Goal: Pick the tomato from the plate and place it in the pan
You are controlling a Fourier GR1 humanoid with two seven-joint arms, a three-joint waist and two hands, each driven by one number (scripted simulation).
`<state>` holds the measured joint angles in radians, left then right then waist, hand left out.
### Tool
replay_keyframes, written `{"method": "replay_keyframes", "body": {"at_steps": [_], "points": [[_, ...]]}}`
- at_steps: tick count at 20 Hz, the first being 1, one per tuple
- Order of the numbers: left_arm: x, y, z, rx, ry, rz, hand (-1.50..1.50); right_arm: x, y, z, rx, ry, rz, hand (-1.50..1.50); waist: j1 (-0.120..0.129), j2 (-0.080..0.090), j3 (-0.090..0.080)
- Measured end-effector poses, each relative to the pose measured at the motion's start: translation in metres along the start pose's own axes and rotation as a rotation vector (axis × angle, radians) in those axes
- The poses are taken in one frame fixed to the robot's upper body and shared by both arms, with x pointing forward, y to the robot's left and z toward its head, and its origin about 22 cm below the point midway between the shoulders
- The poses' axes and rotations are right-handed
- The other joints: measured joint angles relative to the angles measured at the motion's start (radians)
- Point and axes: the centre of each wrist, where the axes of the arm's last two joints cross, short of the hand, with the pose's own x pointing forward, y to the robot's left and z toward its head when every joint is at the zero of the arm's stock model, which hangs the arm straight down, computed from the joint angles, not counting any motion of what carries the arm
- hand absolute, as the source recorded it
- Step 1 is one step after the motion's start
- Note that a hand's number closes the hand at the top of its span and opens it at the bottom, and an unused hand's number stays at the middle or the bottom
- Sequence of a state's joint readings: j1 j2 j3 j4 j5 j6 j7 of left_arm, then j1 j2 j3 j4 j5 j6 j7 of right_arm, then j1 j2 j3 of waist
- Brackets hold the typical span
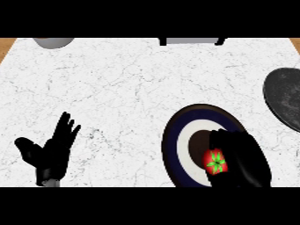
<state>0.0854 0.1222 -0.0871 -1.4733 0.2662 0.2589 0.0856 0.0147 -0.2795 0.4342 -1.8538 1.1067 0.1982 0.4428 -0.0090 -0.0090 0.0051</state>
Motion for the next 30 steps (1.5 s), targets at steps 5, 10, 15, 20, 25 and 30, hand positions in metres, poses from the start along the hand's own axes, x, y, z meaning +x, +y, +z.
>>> {"method": "replay_keyframes", "body": {"at_steps": [5, 10, 15, 20, 25, 30], "points": [[0.001, -0.001, 0.001, 0.006, 0.001, 0.003, 0.00, 0.005, -0.043, 0.018, -0.267, 0.043, -0.041, 1.50, -0.005, 0.000, -0.001], [0.000, 0.004, -0.003, 0.000, -0.003, 0.001, 0.00, -0.007, -0.079, 0.032, -0.386, 0.116, -0.107, 1.50, 0.000, 0.002, -0.001], [0.004, 0.002, -0.003, -0.004, 0.003, 0.002, 0.00, -0.025, -0.101, 0.019, -0.425, 0.175, -0.171, 1.50, 0.008, 0.005, -0.002], [0.002, -0.003, 0.000, -0.004, -0.006, 0.001, 0.00, -0.064, -0.112, -0.006, -0.451, 0.205, -0.242, 1.50, 0.012, 0.006, -0.001], [0.006, -0.004, -0.003, -0.011, 0.009, 0.002, 0.00, -0.106, -0.111, -0.045, -0.494, 0.253, -0.215, 1.50, 0.017, 0.009, -0.002], [0.004, -0.005, -0.006, -0.022, 0.001, 0.000, 0.00, -0.156, -0.104, -0.078, -0.525, 0.295, -0.187, 1.50, 0.023, 0.010, -0.001]]}}
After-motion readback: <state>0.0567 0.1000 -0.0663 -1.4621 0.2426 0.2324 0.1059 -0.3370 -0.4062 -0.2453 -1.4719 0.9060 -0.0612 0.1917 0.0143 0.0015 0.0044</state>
